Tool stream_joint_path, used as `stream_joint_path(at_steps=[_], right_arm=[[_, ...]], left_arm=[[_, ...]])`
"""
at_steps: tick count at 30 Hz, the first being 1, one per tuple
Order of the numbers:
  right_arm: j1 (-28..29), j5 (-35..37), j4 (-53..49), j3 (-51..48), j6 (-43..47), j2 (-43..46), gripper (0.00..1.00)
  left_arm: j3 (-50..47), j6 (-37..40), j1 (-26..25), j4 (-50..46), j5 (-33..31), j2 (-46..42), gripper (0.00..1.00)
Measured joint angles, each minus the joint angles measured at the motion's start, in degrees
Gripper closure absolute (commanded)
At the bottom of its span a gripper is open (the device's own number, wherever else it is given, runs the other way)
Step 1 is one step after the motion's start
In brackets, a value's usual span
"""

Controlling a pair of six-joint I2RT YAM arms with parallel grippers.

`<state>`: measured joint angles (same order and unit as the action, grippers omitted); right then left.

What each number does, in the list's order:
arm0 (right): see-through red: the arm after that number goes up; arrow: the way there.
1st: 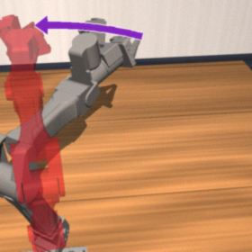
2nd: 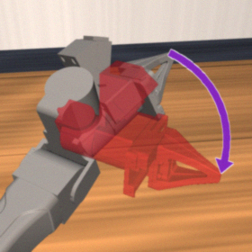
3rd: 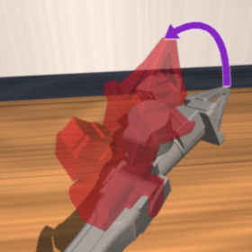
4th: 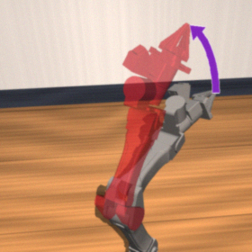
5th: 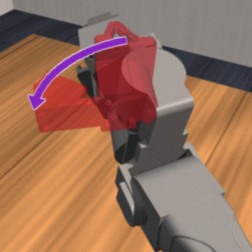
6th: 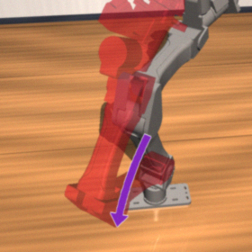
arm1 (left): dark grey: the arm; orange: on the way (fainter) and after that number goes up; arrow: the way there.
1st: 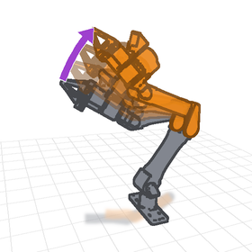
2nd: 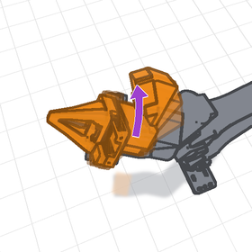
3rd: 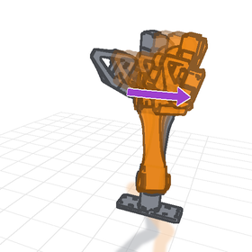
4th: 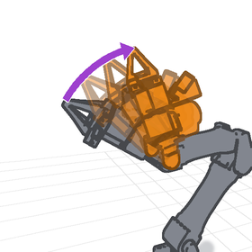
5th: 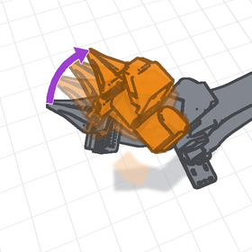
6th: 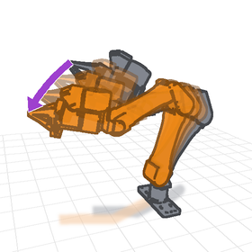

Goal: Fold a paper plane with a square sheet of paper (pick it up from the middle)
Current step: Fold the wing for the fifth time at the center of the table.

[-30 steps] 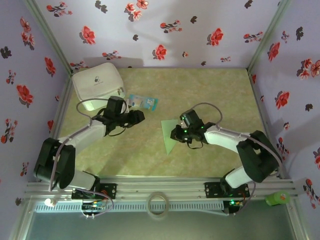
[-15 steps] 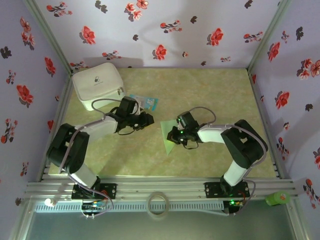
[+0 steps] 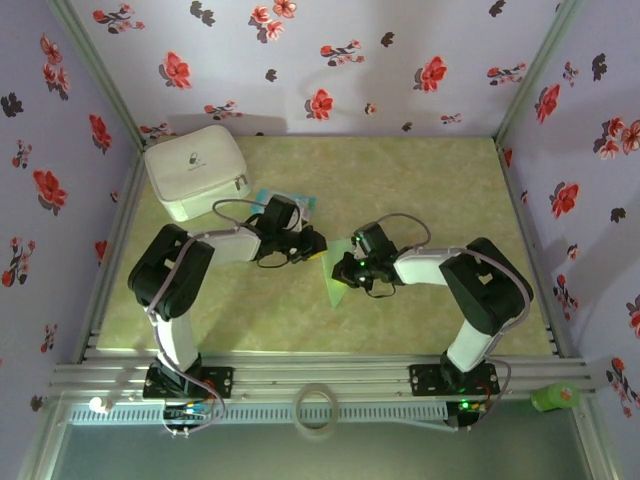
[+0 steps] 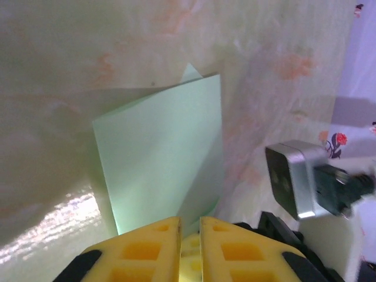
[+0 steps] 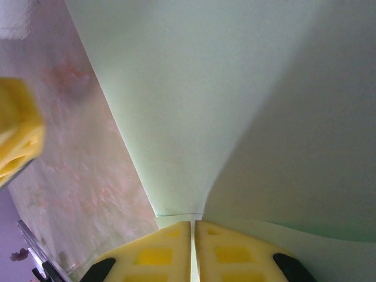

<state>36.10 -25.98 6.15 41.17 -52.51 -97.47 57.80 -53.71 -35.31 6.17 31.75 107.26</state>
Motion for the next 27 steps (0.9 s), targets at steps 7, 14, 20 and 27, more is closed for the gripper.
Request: stream_joint_path(at_steps=[7,14,20,27], right_arm=[[0.0,0.04,-0.61,0.44,-0.04,0.35,0.8],[-3.48,3.69,-5.62,0.35,0.87,10.75,0.67],[-11.63,2.34,-3.39,-3.21,-2.23,11.21,0.64],[-12.2,-1.6,-1.07,-4.28,-5.2,6.47,0.64]], left_arm=[[1.05,-0.17,0.0,0.63,-0.9,4.61,0.9],[0.24,-0.15,0.07,1.53,-2.05,5.16,0.93],[-1.53,-0.13,0.39,4.39,-1.92,4.68,0.93],[-2.16,-0.13,0.5,5.46,-1.92,4.5,0.93]])
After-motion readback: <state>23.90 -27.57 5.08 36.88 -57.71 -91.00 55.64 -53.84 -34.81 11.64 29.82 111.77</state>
